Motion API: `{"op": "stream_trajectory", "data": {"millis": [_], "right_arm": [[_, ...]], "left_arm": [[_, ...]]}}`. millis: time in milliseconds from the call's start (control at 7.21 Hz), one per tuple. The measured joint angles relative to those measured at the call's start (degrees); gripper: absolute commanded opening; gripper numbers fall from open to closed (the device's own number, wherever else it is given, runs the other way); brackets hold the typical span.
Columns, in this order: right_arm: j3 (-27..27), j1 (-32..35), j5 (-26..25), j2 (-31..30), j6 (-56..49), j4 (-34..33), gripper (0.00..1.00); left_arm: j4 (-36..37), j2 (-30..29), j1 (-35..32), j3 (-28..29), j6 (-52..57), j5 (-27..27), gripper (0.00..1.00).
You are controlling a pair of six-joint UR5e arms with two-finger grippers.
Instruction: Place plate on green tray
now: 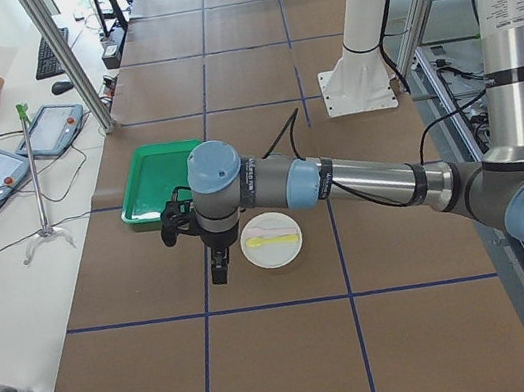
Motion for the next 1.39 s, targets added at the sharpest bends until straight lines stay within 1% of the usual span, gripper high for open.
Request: {"op": "stream_trajectory", "data": {"millis": [277, 416, 693, 832, 970, 1109, 1248, 1386], "right_arm": [[0.0, 0.0, 0.0, 0.0, 0.0, 0.0, 1.00], [0.0, 0.0, 0.0, 0.0, 0.0, 0.0, 1.00], [0.0, 0.0, 0.0, 0.0, 0.0, 0.0, 1.00], [0.0, 0.0, 0.0, 0.0, 0.0, 0.0, 1.00], [0.0, 0.0, 0.0, 0.0, 0.0, 0.0, 1.00], [0.0, 0.0, 0.0, 0.0, 0.0, 0.0, 1.00], [0.0, 0.0, 0.0, 0.0, 0.0, 0.0, 1.00], [0.0, 0.0, 0.0, 0.0, 0.0, 0.0, 1.00]], "left_arm": [[-5.1, 4.3, 2.6, 0.8, -1.2, -2.2, 1.00], [-9.9, 5.6, 5.9, 2.2, -5.6, -3.4, 1.00], [-24.4, 7.7, 14.5, 6.0, -19.6, -3.9, 1.00], [-32.7, 9.2, 17.6, 7.7, -26.3, -3.9, 1.00], [-39.5, 10.0, 19.9, 9.3, -32.0, -3.9, 1.00], [-43.4, 10.3, 21.1, 10.4, -35.4, -3.9, 1.00], [-45.0, 10.4, 22.1, 11.1, -37.0, -3.7, 1.00], [-45.7, 10.4, 23.5, 12.0, -37.8, -2.4, 1.00]]}}
